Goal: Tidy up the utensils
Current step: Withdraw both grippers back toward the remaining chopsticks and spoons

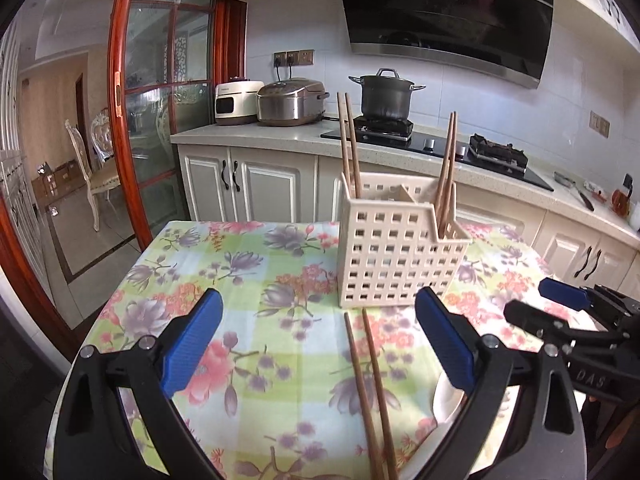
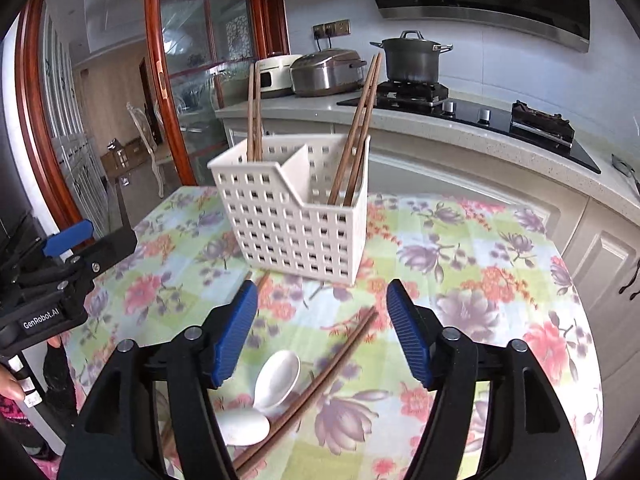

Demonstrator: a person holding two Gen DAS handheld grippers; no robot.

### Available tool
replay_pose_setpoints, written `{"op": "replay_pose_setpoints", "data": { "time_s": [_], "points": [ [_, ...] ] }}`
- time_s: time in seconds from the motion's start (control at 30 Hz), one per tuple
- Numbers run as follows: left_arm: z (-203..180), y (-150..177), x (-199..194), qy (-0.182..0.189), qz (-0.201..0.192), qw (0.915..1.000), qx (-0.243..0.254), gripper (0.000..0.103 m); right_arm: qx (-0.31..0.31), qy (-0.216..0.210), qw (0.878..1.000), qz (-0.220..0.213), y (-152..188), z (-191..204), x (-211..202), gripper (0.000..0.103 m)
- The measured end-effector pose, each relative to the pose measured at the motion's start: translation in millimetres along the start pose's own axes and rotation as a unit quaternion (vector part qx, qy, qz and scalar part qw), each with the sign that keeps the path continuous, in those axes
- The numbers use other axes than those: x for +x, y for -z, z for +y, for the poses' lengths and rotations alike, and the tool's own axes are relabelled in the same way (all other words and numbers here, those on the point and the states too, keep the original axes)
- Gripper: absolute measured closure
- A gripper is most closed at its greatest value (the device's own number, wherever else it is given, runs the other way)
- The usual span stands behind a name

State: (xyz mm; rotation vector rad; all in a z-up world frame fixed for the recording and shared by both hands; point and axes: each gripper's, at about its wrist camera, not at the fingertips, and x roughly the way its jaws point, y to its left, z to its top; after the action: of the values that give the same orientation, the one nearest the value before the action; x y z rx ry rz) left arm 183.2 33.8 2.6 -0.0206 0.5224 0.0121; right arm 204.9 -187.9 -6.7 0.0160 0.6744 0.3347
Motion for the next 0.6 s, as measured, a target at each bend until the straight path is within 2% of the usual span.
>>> {"op": "replay_pose_setpoints", "data": {
  "time_s": [0.17, 0.33, 0.5, 0.6],
  "points": [
    [-3, 17, -7, -0.005, -0.002, 1.0, 0.002, 0.009, 0.025, 0.018, 1.0, -0.003, 21, -6, 0, 0.026],
    [-8, 34, -12, -0.01, -0.004, 0.9998, 0.019, 0.009, 0.057, 0.04, 0.998, 0.012, 40, -21, 12, 0.027],
    [-13, 47, -9, -0.008, 0.004, 0.9994, 0.032, 0.009, 0.085, 0.053, 0.994, 0.048, 53, -32, 28, 0.046],
    [-10, 54, -5, -0.002, 0.013, 0.9995, 0.027, 0.009, 0.088, 0.058, 0.992, 0.065, 60, -32, 37, 0.054]
  ]
}}
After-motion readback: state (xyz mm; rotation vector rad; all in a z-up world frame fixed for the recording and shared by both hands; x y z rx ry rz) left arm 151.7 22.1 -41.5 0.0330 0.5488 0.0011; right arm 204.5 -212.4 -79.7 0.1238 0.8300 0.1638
